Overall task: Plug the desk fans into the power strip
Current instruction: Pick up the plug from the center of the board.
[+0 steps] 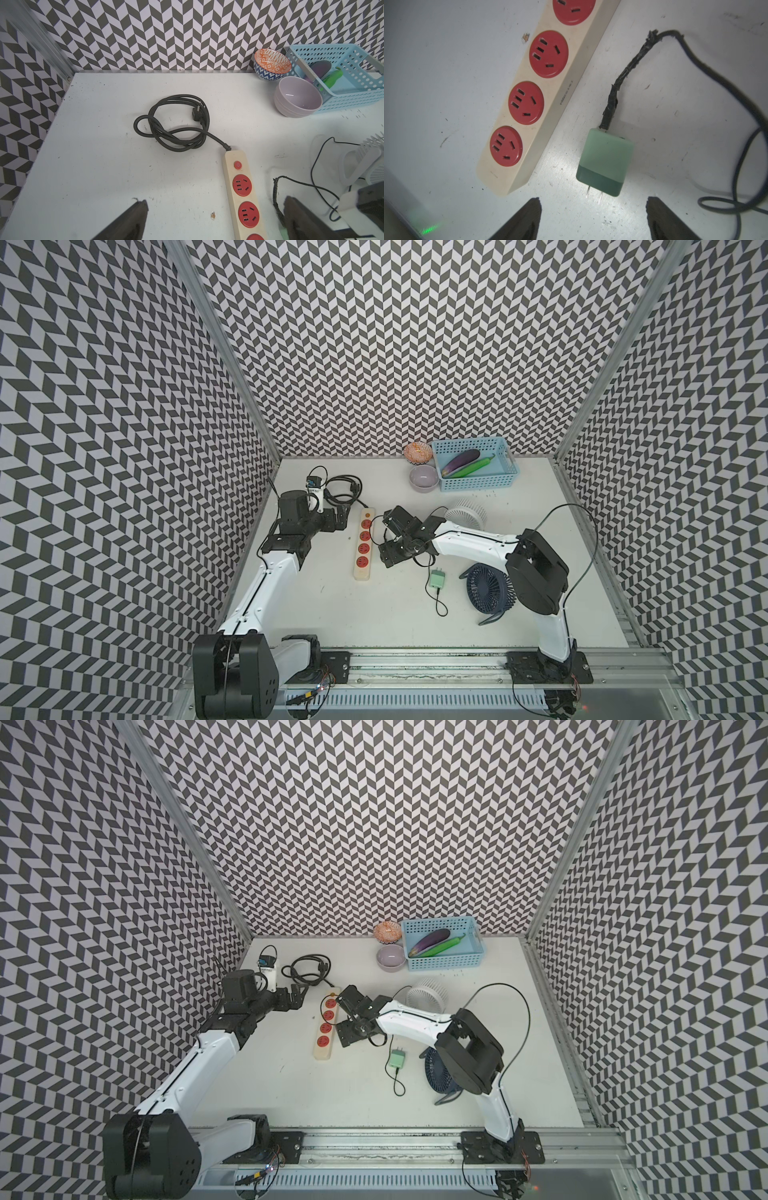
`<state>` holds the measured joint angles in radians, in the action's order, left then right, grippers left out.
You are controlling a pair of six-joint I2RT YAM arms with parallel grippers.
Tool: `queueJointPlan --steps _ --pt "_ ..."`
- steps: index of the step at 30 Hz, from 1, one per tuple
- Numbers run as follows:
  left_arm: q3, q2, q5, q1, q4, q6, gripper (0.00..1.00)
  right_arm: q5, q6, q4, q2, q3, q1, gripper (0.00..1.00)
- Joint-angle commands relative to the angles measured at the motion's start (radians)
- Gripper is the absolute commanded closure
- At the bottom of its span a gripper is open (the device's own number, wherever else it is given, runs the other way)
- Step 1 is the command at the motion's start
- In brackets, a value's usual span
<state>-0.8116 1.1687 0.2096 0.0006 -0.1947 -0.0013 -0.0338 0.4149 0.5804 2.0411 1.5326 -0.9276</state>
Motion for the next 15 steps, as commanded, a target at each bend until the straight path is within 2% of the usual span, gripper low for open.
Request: queueJointPlan --steps 1,15 --pt "-0.001 -0.007 0.014 -0.002 0.024 -0.008 0.00 0.014 0.019 -0.023 0.026 0.022 -0.009 0.17" --pt "0.002 -0.011 0.014 -0.005 0.025 -0.005 0.00 0.016 0.026 -0.039 0.080 0.026 -0.008 0.31"
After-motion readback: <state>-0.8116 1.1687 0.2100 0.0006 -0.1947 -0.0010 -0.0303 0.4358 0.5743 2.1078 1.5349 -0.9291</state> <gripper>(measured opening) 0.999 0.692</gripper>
